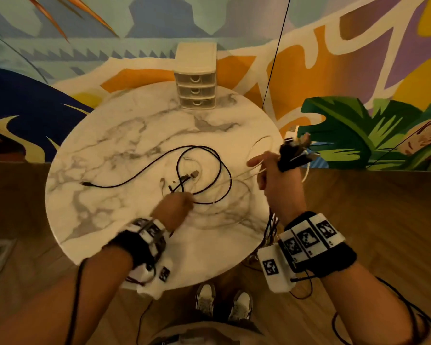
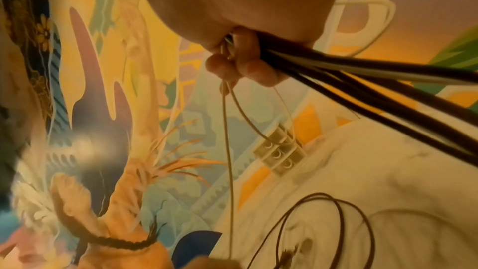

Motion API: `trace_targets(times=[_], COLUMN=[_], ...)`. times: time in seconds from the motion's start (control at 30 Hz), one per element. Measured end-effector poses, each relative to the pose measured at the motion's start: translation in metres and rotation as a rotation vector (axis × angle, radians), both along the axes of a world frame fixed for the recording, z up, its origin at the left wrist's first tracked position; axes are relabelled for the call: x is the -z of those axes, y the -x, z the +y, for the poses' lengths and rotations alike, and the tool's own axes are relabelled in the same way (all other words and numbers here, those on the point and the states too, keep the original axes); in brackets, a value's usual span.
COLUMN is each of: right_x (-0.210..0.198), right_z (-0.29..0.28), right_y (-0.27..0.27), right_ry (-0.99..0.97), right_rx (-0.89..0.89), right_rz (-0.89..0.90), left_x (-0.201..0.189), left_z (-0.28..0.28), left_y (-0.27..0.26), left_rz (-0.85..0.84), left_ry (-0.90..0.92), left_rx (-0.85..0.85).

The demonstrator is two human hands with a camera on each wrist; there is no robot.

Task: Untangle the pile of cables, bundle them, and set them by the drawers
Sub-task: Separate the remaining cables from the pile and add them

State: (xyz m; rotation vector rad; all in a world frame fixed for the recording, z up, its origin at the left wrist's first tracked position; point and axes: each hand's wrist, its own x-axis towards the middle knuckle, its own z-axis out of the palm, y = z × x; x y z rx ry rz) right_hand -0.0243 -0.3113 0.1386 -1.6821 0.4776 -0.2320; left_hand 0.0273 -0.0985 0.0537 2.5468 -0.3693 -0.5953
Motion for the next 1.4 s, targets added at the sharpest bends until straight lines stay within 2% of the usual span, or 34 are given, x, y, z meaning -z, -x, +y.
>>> trace_targets(times=[0.03,0.1,0.13,0.2,0.23,0.33,0.37,0.43,0.5,0.57,0.6,0.67,0.73,0.83,0.93,1.0,1.07,1.13,1.17,1.23,1.33,1.37,1.4], right_x=[-0.002,-0.005,-0.004,-0.003,-0.002,-0.001,-0.001,-0.001,-0.001,-0.001,-0.001,0.0,0.003,0.005,-0.002,-0.007,-0.009,-0.008,-0.007,-0.003,0.001,0.002,0.002], right_z=[-0.004,-0.007,-0.007,-0.007,-0.007,-0.012,-0.014,-0.019,-0.022,-0.026,-0.028,-0.033,-0.04,-0.053,-0.068,-0.08,-0.09,-0.098,-0.102,-0.109,-0.116,-0.118,-0.12], right_y=[0.0,0.001,0.001,-0.002,-0.003,-0.004,-0.003,-0.003,-0.003,-0.005,-0.005,-0.007,-0.007,-0.007,0.0,0.01,0.023,0.038,0.046,0.061,0.08,0.084,0.089], right_ry=[-0.007,-0.01,-0.015,-0.035,-0.042,-0.042,-0.038,-0.026,-0.025,-0.042,-0.045,-0.04,-0.054,-0.048,-0.013,0.003,0.068,0.122,0.133,0.145,0.17,0.176,0.175], right_rx=[0.023,0.062,0.084,0.127,0.139,0.154,0.165,0.195,0.226,0.248,0.251,0.263,0.295,0.325,0.326,0.31,0.264,0.219,0.208,0.202,0.199,0.194,0.194], right_rz=[-0.027,-0.074,-0.087,-0.09,-0.091,-0.104,-0.109,-0.117,-0.12,-0.121,-0.12,-0.113,-0.112,-0.109,-0.088,-0.05,0.0,0.067,0.099,0.152,0.201,0.209,0.208], left_x=[0.003,-0.008,-0.018,-0.027,-0.024,-0.005,-0.003,-0.011,-0.018,-0.019,-0.019,-0.028,-0.04,-0.046,-0.03,-0.011,0.016,0.045,0.051,0.044,-0.003,-0.019,-0.027], left_z=[0.015,0.032,0.035,0.036,0.037,0.046,0.05,0.055,0.059,0.065,0.068,0.066,0.049,0.014,-0.015,-0.031,-0.041,-0.053,-0.064,-0.098,-0.153,-0.172,-0.193], left_y=[-0.014,-0.047,-0.06,-0.075,-0.076,-0.072,-0.07,-0.073,-0.079,-0.081,-0.081,-0.077,-0.063,-0.03,0.012,0.046,0.074,0.089,0.095,0.093,0.075,0.069,0.063], left_rz=[0.005,-0.186,-0.319,-0.457,-0.446,-0.256,-0.272,-0.457,-0.531,-0.407,-0.364,-0.332,-0.218,0.143,0.568,0.723,0.779,0.838,0.855,0.689,0.517,0.441,0.46], left_ry=[-0.003,0.053,0.146,0.333,0.32,0.094,0.116,0.199,0.121,-0.027,-0.043,0.035,0.227,0.345,0.429,0.339,0.173,0.099,0.029,-0.038,0.353,0.464,0.547], left_rx=[-0.089,-0.216,-0.285,-0.379,-0.362,-0.241,-0.265,-0.324,-0.299,-0.261,-0.284,-0.329,-0.308,-0.104,0.081,0.281,0.405,0.345,0.406,0.532,0.402,0.423,0.437])
